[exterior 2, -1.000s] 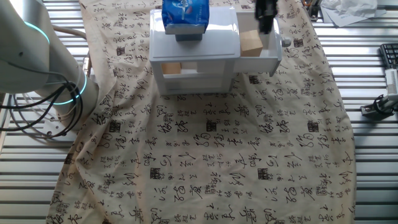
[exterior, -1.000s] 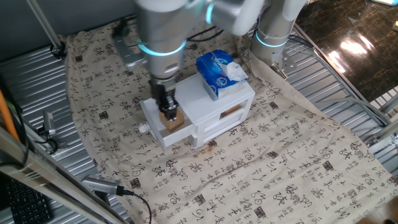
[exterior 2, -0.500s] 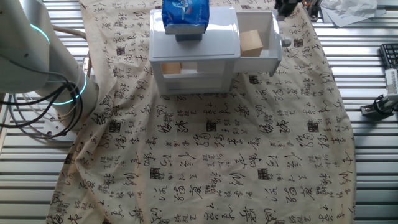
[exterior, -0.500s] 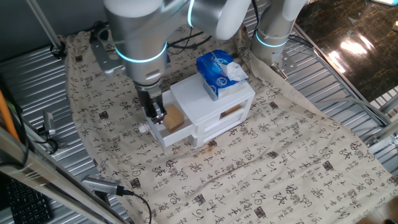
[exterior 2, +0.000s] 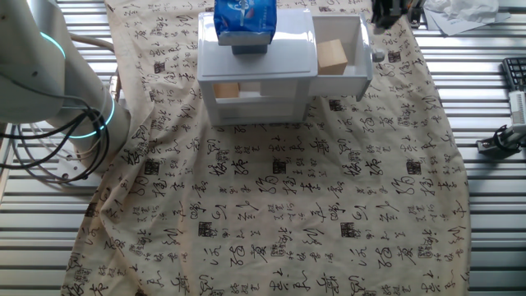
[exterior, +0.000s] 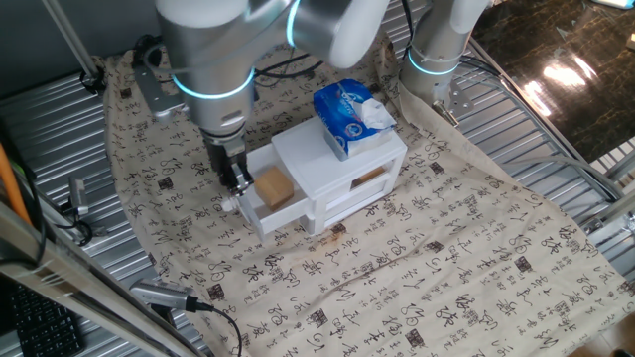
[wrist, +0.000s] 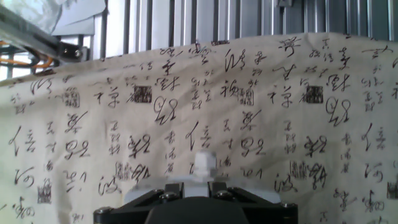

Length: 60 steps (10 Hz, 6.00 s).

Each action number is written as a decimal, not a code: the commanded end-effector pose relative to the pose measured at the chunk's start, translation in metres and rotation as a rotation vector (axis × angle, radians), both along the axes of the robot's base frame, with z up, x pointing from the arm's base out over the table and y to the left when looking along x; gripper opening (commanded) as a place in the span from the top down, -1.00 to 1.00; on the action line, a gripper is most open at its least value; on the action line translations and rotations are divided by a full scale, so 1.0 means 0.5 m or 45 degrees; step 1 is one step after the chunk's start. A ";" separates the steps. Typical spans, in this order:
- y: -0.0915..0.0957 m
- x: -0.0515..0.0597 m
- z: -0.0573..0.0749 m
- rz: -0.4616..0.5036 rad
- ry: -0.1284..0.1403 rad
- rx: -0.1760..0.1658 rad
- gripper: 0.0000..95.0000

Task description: Put things in the drawer

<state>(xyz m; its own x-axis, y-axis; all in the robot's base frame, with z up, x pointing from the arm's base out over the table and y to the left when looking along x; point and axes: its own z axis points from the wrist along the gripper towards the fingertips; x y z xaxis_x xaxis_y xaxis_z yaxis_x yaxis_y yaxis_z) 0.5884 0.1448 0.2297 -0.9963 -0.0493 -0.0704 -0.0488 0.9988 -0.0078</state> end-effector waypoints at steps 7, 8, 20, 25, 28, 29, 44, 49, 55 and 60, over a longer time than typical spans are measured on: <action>-0.007 0.037 -0.056 0.025 -0.054 0.000 -0.20; -0.006 0.041 -0.063 0.023 -0.052 0.000 -0.20; -0.008 0.043 -0.092 -0.033 0.059 0.015 0.20; -0.009 0.042 -0.094 -0.032 0.060 0.017 0.20; -0.009 0.042 -0.094 0.015 0.057 0.031 0.20; -0.009 0.042 -0.094 0.073 0.066 0.047 0.20; -0.014 0.053 -0.115 -0.058 0.096 0.042 -0.20; -0.015 0.055 -0.120 -0.027 0.097 0.044 -0.20; -0.020 0.058 -0.140 -0.046 0.123 0.052 -0.20; -0.026 0.041 -0.149 -0.052 0.124 0.053 -0.20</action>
<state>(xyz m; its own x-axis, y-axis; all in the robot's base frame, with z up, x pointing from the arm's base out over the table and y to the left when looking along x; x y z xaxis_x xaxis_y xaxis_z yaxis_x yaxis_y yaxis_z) 0.6066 0.1309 0.1550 -0.9997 -0.0056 0.0242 -0.0047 0.9993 0.0365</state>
